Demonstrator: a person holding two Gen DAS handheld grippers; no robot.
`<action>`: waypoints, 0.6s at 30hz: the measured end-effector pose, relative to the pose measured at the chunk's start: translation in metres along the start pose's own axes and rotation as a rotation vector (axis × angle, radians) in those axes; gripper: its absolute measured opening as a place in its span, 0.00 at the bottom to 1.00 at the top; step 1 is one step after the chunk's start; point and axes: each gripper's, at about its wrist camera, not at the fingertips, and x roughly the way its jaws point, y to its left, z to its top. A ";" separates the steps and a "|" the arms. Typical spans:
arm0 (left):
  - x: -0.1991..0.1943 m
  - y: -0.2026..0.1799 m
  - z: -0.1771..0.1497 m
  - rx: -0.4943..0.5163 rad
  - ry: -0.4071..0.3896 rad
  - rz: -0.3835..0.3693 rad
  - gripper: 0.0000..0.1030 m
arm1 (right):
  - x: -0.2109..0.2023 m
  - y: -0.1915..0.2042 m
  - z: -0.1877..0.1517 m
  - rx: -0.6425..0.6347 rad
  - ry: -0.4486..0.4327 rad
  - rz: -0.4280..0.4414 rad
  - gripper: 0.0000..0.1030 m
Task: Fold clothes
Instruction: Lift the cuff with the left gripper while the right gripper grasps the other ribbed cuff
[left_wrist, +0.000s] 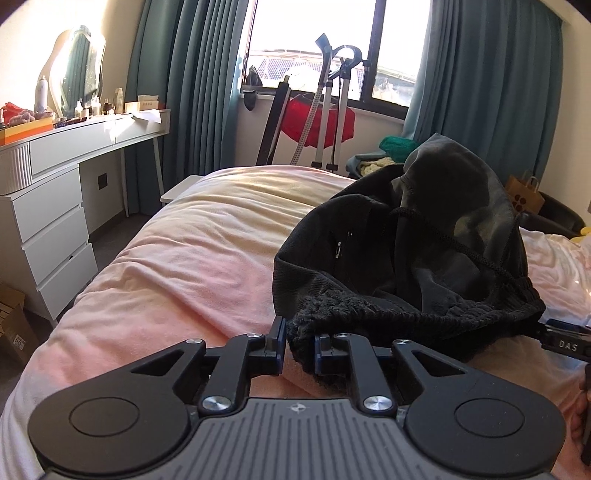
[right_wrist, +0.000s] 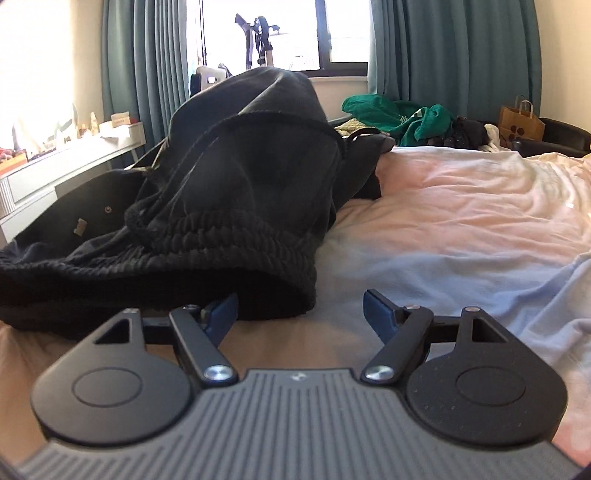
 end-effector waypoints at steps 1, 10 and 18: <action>0.003 0.000 0.000 -0.001 0.006 0.000 0.16 | 0.006 0.001 0.001 0.011 -0.014 0.009 0.75; 0.020 -0.003 0.000 0.005 0.027 0.030 0.20 | 0.043 0.000 0.016 0.122 -0.069 0.061 0.38; 0.017 -0.012 0.004 0.018 0.017 0.025 0.20 | -0.002 -0.006 0.030 0.100 -0.161 -0.008 0.14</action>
